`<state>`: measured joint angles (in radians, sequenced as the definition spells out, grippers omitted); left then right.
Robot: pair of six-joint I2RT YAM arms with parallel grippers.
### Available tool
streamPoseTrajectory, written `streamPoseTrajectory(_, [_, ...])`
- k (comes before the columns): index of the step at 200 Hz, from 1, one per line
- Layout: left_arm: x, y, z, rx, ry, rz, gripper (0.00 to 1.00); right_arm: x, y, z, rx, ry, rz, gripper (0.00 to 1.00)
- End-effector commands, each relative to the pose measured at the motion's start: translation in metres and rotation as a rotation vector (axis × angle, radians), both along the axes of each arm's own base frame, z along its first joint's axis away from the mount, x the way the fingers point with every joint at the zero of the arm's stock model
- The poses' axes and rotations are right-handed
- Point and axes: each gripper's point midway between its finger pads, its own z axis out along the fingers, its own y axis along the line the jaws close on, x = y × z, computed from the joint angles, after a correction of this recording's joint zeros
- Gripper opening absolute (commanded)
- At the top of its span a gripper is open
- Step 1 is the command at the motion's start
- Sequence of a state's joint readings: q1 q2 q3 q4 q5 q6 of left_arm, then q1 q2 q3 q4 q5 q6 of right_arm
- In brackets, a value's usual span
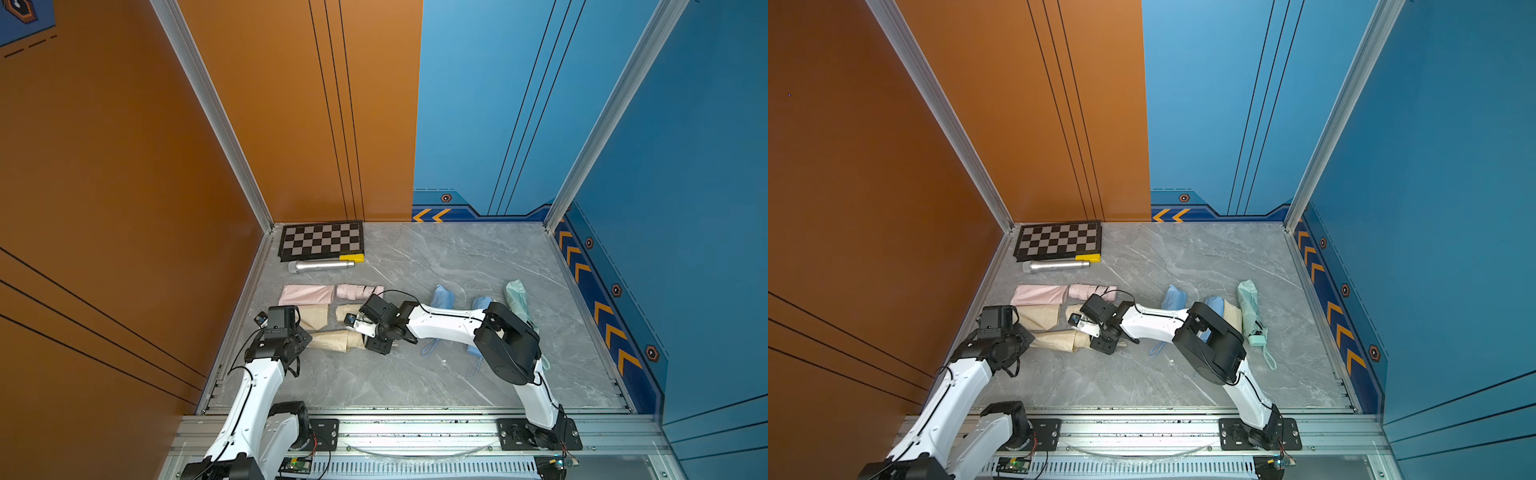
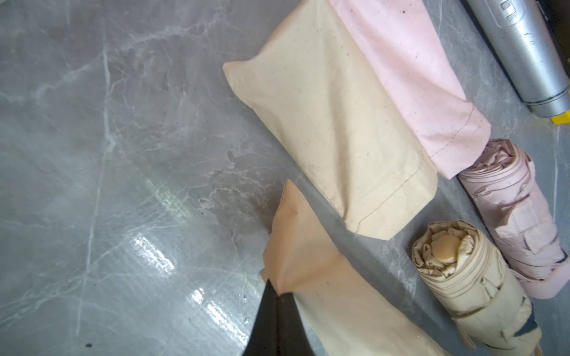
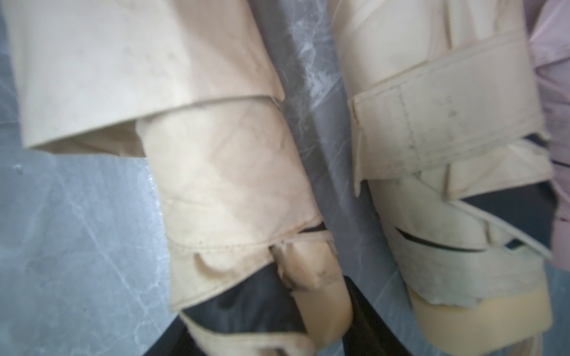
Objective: Take umbrellas out of sleeves
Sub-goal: Take out the umbrella from the umbrella sleeve.
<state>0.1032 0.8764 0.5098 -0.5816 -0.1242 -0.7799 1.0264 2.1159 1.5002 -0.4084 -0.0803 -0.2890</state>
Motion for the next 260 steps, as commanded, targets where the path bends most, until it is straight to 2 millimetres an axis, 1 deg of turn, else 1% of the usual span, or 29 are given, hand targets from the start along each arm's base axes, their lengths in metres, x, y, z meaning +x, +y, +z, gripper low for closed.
streamPoseTrajectory(1, [-0.002, 0.009, 0.000, 0.023, -0.010, 0.041, 0.00, -0.005, -0.018, -0.018, -0.078, 0.041, 0.005, 0.24])
streamPoseTrajectory(260, [-0.010, 0.023, -0.003, -0.004, -0.021, 0.145, 0.00, 0.000, -0.027, -0.016, -0.088, 0.038, 0.008, 0.24])
